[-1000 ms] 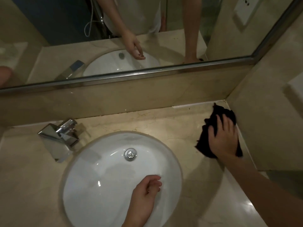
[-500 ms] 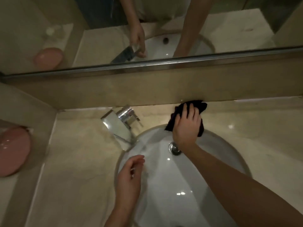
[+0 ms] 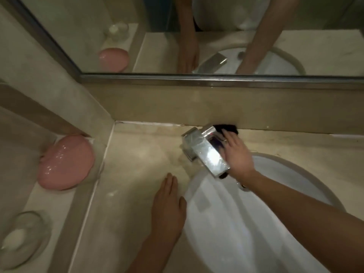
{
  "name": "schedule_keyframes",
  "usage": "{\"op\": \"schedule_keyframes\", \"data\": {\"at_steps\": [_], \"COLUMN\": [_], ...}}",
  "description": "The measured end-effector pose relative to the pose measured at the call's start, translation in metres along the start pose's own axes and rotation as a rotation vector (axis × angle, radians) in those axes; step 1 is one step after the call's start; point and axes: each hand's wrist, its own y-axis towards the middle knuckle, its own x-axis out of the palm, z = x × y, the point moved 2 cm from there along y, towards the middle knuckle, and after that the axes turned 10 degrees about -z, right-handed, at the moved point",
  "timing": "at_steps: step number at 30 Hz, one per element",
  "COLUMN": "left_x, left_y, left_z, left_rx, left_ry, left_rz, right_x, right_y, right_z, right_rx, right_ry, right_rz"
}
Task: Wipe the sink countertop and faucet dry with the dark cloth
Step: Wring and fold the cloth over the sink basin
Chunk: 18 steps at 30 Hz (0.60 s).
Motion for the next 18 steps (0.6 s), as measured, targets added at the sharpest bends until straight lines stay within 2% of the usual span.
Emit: {"op": "schedule_keyframes", "data": {"at_steps": [3, 5, 7, 8, 10, 11, 13, 15, 18], "left_x": [-0.004, -0.007, -0.011, -0.014, -0.018, -0.018, -0.013, -0.007, -0.016], "left_y": [0.000, 0.000, 0.000, -0.001, -0.004, -0.006, -0.009, -0.009, -0.014], "left_z": [-0.006, -0.008, -0.008, -0.008, -0.011, -0.016, -0.031, -0.042, -0.049], "left_rx": [0.064, 0.075, 0.105, 0.109, 0.065, 0.007, -0.164, -0.235, -0.209], "left_ry": [-0.040, -0.065, -0.118, -0.164, -0.361, -0.492, -0.746, -0.926, -1.048], "left_rz": [-0.003, -0.055, -0.049, -0.044, -0.030, 0.014, 0.050, 0.009, 0.096], "right_x": [0.013, 0.020, 0.022, 0.018, 0.012, 0.007, -0.006, -0.018, -0.015], "right_y": [-0.009, -0.036, -0.055, -0.062, -0.072, -0.076, -0.084, -0.082, -0.074], "right_z": [-0.028, -0.066, -0.094, -0.105, -0.131, -0.150, -0.187, -0.210, -0.207], "right_rx": [0.167, 0.261, 0.292, 0.299, 0.208, 0.100, -0.016, -0.031, 0.044], "right_ry": [0.145, 0.415, 0.376, 0.472, 0.525, 0.493, 0.592, 0.712, 0.727], "right_rz": [-0.040, -0.066, -0.039, -0.024, -0.017, -0.004, -0.038, -0.073, -0.128]}}
